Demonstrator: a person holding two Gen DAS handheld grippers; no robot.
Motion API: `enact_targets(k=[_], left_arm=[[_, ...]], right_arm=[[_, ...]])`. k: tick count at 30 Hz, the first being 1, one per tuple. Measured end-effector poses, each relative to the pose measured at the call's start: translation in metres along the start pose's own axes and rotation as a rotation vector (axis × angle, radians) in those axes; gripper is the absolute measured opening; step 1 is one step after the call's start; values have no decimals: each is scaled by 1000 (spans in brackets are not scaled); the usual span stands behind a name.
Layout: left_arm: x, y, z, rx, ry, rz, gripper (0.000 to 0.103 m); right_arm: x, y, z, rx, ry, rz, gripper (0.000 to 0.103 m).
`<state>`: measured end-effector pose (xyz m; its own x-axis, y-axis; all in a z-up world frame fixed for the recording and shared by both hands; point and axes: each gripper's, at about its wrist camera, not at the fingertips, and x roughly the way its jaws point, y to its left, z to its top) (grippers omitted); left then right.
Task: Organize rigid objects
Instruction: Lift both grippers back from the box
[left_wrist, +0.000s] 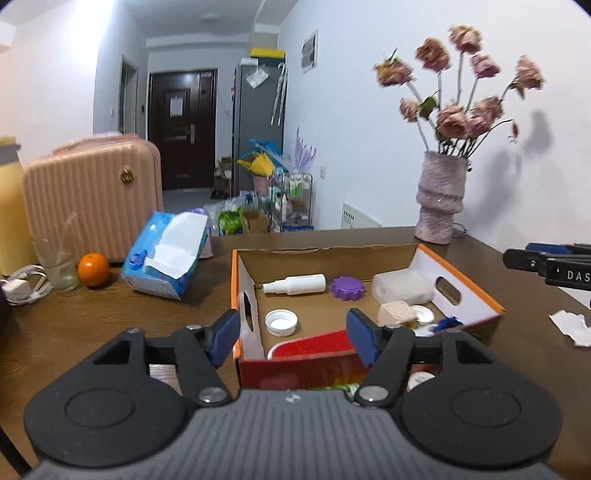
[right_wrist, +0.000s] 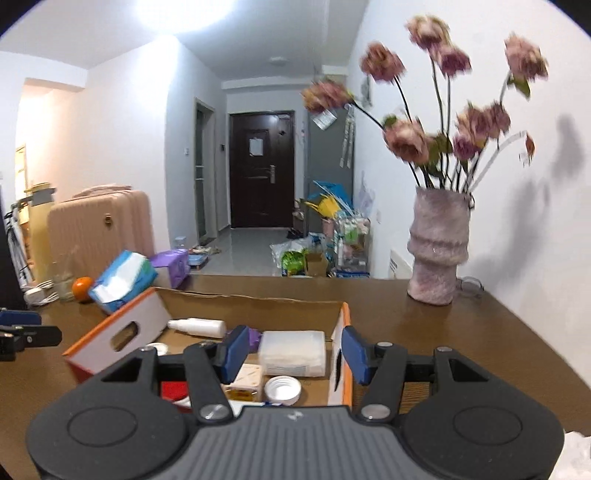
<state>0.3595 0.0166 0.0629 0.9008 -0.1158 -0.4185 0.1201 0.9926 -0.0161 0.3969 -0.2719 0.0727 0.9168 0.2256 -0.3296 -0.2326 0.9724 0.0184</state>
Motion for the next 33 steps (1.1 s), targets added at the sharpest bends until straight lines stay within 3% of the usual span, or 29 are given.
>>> enact_targets(k=[11,15,24,27,33], left_arm=[[-123,-15,-37,-6,-139,50,83],[-164,-17,-49,0,-186,63,88],[-231,-9,-86,-63,-196,66,93],[-252,-9,-92,-70,-227,57,95],[-256,-15,-94,-66,-249,25,98]], right_arm=[[-98,62,-38,-148,-18,77,58],[-140,79,-53,-176,-38,98,65],[-221,79,-91,-15,-35,80,70],[-240,77,-100,-16,-33,60,70],[-253,70,-106,-5,-42,37,75]])
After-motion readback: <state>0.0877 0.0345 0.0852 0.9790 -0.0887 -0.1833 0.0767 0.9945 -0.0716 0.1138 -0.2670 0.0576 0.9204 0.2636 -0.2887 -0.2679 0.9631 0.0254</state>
